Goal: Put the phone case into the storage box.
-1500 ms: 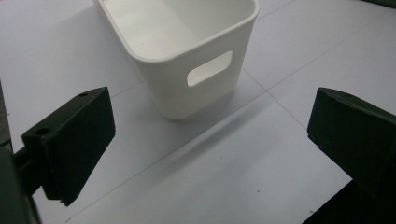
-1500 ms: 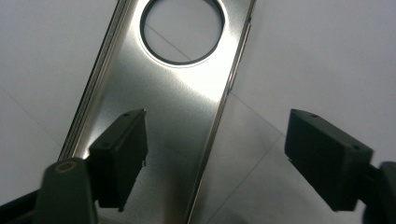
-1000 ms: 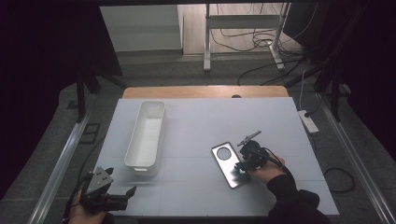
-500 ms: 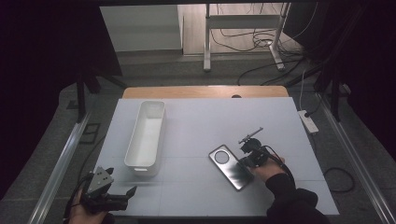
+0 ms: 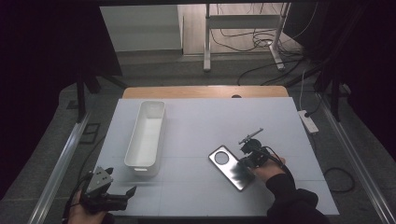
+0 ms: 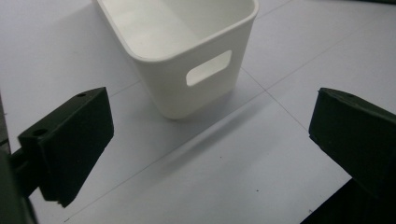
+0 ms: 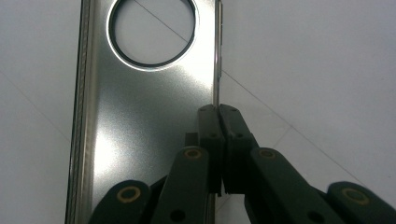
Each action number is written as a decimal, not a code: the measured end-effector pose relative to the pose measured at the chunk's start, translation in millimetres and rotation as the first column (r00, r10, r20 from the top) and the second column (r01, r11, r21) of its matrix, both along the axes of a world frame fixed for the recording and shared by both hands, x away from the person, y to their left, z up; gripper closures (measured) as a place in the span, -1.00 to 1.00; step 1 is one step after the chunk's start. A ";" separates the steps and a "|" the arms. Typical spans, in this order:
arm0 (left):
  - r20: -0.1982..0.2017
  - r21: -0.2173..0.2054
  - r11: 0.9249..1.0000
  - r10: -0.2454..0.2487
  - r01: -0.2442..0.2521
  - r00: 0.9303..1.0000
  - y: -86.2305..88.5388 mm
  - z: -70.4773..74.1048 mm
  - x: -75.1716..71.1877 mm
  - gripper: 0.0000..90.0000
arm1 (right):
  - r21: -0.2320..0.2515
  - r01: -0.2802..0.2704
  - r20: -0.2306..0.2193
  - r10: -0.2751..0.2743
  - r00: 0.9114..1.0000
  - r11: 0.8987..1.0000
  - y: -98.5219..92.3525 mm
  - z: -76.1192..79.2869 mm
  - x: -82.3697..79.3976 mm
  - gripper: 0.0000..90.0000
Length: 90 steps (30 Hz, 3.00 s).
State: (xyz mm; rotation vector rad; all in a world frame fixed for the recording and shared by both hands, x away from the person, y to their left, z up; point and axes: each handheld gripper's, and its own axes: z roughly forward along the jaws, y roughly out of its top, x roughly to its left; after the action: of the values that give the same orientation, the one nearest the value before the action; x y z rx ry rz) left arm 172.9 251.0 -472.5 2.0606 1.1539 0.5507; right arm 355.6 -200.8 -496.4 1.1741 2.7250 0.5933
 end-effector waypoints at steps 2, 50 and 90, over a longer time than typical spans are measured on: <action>-0.012 0.012 1.000 -0.006 0.006 1.000 -0.9 -0.1 1.1 -0.95 | 0.006 -0.002 0.008 0.002 1.000 1.000 -1.3 1.5 -0.6 0.97; 0.042 -0.195 0.970 -0.138 0.144 0.990 -30.4 16.9 20.7 -1.00 | 0.251 -0.004 0.219 -0.053 0.974 0.968 -19.9 48.6 -15.6 0.97; 0.066 -0.236 0.932 -0.267 0.275 0.962 -96.5 23.5 86.0 -1.00 | 0.327 0.022 0.272 -0.116 0.955 0.945 -16.7 65.5 -15.7 0.96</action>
State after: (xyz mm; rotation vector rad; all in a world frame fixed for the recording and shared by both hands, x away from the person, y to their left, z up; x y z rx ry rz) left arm 258.9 154.6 -448.9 1.9454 0.8512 0.2909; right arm 339.9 -217.5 -430.9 1.1345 2.3898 1.1360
